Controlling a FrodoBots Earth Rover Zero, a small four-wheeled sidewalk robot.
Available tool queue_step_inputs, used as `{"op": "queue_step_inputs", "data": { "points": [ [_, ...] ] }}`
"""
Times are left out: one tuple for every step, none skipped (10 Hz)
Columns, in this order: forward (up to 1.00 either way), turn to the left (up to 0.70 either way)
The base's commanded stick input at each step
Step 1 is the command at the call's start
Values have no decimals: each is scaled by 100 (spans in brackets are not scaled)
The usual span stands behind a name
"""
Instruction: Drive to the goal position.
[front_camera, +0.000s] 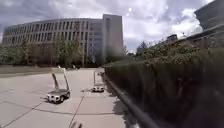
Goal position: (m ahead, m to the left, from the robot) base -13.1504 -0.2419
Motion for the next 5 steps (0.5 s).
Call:
{"op": "queue_step_inputs", "data": {
  "points": [
    [6, 0],
    [6, 0],
    [6, 0],
    [6, 0],
    [6, 0]
  ]
}}
